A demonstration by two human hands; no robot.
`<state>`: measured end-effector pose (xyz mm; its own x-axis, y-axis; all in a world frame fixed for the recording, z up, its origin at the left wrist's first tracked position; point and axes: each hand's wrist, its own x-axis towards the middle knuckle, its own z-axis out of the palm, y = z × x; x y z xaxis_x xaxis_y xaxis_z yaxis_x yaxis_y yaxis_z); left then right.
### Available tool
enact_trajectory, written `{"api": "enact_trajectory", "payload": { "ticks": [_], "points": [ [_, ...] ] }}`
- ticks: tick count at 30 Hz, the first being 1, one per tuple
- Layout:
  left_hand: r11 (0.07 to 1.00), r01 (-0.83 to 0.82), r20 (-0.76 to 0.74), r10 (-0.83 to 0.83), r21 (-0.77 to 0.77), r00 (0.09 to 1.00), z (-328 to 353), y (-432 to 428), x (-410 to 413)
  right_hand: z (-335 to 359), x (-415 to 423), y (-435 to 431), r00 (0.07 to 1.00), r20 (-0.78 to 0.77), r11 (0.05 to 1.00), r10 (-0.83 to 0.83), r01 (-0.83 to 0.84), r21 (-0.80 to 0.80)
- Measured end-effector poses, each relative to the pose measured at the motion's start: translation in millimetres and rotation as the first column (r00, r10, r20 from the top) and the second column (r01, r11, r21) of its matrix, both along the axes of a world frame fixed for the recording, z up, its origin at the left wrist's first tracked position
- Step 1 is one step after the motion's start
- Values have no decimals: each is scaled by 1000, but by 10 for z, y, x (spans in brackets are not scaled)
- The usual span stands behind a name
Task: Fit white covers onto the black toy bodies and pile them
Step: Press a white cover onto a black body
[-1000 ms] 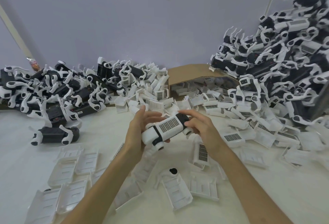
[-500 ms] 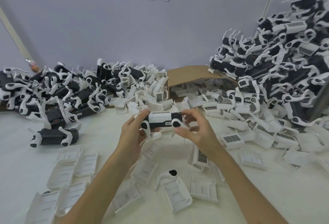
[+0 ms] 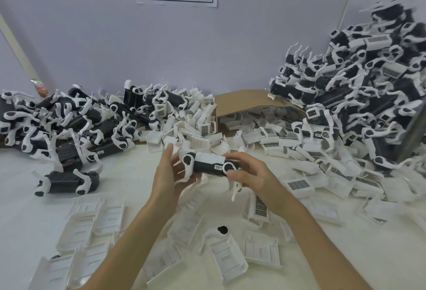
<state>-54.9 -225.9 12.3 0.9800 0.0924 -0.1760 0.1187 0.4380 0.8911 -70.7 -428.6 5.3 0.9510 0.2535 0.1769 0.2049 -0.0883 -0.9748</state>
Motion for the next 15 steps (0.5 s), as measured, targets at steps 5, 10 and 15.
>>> {"api": "enact_trajectory", "payload": {
  "ticks": [5,10,15],
  "points": [
    [982,-191,102,189,3,977,-38,39,41,77,128,3,943,-332,979,22,47,198],
    [943,-331,117,333,-35,936,-41,174,63,690,364,-145,904,-424,874,62,156,460],
    [961,-275,133,274,-12,952,-52,128,50,2324,897,-985,985,-140,485,-98,170,858]
  ]
}}
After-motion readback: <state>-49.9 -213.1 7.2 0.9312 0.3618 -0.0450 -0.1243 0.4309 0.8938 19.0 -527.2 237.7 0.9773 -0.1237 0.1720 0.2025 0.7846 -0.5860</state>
